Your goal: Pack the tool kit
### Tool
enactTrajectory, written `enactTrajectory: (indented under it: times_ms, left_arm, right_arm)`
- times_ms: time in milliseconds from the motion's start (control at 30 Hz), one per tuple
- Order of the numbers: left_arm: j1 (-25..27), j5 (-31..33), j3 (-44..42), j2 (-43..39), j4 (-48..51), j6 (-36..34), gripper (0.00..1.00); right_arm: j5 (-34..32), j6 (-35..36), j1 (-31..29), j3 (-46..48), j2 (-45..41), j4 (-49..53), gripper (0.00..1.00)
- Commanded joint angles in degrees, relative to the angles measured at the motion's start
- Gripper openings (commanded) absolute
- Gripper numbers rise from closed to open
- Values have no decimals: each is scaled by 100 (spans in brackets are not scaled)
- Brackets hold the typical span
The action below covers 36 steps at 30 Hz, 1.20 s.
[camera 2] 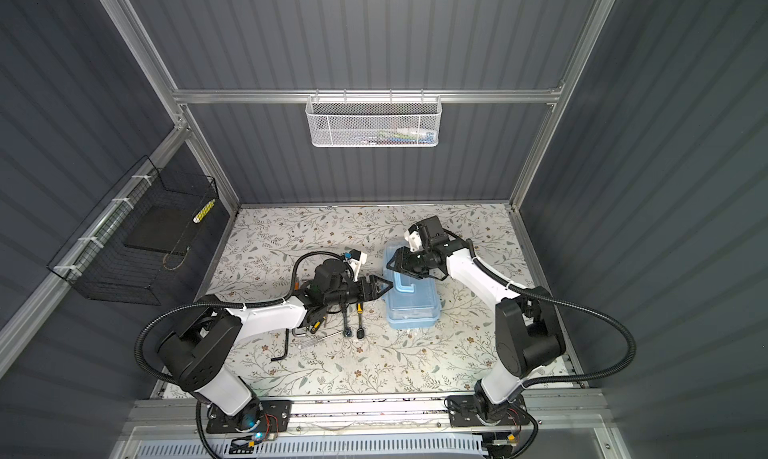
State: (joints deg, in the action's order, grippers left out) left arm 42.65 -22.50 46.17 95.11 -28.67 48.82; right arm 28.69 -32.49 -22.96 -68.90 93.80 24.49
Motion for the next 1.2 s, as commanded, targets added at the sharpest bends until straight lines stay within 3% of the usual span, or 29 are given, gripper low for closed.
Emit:
enactTrajectory:
  times_ms: [0, 400, 767, 933, 1167]
  left_arm:
    - [-25, -294, 212, 163, -192, -65, 78]
    - [-73, -502, 360, 333, -602, 119, 80]
    - [-234, -662, 75, 106, -1331, 568, 80]
    - [-322, -650, -85, -162, -1227, 545, 80]
    - [-721, -558, -596, -736, -1090, 654, 81]
  right_arm:
    - [434, -322, -85, 119, 322, -39, 50]
    - [1415, -1487, -13, 570, 409, -1638, 38]
    - [1761, -1856, 59, 817, 295, -2254, 30]
    - [1894, -2093, 92, 915, 306, -2692, 15]
    - [2015, -2414, 209, 1047, 131, -3326, 3]
